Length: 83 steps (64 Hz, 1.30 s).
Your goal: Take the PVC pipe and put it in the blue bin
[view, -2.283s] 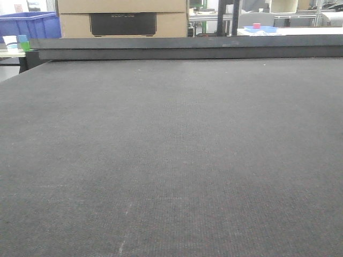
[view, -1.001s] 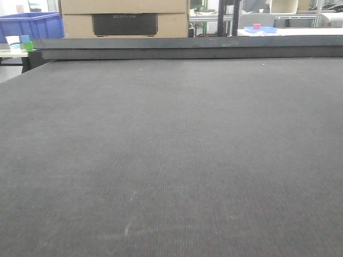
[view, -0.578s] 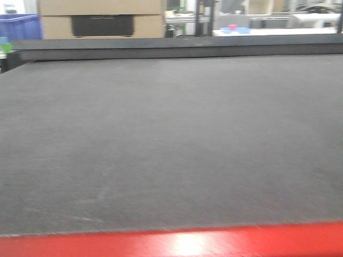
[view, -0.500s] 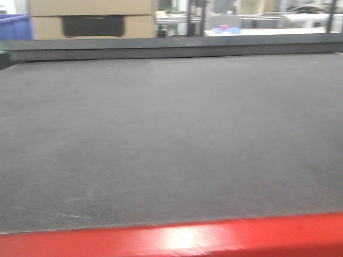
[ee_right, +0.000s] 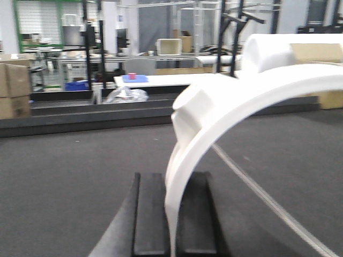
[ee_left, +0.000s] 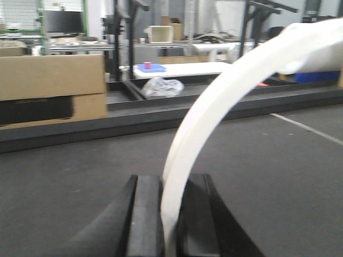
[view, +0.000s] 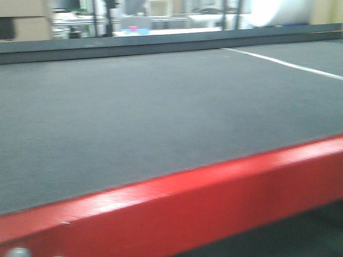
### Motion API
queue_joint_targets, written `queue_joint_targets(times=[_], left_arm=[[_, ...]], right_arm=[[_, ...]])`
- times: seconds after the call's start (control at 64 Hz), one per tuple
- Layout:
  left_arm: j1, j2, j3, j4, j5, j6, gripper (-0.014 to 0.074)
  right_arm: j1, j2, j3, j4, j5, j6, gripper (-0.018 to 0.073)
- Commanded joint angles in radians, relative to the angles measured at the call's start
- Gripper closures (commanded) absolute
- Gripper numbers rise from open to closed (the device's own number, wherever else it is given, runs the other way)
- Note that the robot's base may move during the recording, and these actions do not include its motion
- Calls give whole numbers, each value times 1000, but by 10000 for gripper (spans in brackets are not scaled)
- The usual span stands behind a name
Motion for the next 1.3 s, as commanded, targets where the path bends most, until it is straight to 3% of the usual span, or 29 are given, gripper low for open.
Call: queue_joint_targets(times=[0.0,1.282], left_arm=[[-7,-2,-2,-8,-28,-10,707],[-7,-2,-2,-8,-28,-10,707]], right_arm=[[1,-6,-9,0,-25,-6,727],[1,-6,-9,0,-25,-6,727]])
